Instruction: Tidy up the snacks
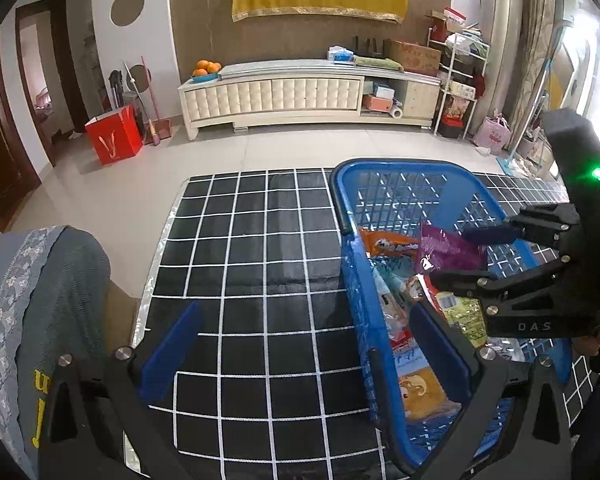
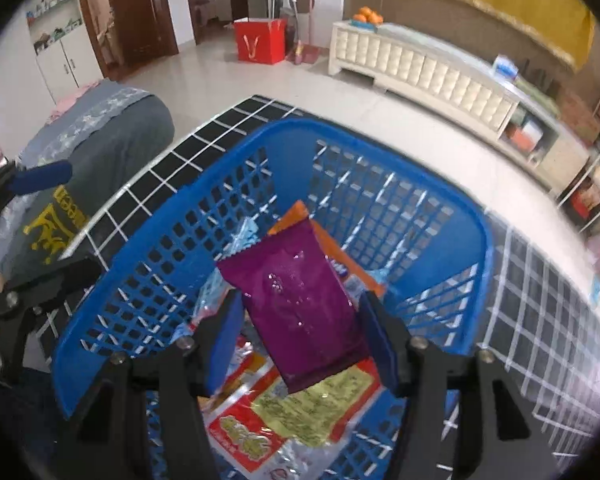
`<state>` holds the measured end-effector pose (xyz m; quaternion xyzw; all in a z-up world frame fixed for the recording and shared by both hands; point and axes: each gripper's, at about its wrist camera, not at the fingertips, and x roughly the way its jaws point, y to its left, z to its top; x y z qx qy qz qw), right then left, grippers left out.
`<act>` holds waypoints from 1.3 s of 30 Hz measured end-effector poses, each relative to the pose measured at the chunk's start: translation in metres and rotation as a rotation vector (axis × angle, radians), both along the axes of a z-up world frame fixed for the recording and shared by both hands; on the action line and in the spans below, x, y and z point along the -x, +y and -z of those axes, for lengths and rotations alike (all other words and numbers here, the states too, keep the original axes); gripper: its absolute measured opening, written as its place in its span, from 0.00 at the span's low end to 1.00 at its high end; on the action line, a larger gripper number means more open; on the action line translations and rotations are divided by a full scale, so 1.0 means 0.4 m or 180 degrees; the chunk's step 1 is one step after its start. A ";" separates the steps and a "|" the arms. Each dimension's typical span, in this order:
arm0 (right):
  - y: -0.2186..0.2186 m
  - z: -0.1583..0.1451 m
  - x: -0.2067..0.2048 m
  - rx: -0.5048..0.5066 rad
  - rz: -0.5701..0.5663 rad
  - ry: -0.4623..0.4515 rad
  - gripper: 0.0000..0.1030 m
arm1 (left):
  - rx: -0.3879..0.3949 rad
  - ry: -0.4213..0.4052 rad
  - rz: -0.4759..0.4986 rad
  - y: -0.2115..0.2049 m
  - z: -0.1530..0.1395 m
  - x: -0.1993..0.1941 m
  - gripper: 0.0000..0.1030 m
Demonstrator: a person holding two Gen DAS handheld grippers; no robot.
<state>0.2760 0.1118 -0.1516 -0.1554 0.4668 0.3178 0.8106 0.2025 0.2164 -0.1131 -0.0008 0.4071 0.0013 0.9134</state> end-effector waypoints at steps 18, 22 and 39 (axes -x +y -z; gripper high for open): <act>-0.153 -0.147 0.157 -0.0437 0.0221 -0.0484 0.87 | 0.0126 -0.0413 -0.0162 -0.054 -0.105 0.132 1.00; -0.200 -0.194 0.233 -0.0398 0.0344 -0.0720 0.87 | 0.0123 -0.0581 -0.0250 -0.095 -0.140 0.198 1.00; -0.439 -0.310 0.558 -0.0772 0.1214 -0.1661 1.00 | 0.0119 -0.1093 -0.0333 -0.306 -0.216 0.485 1.00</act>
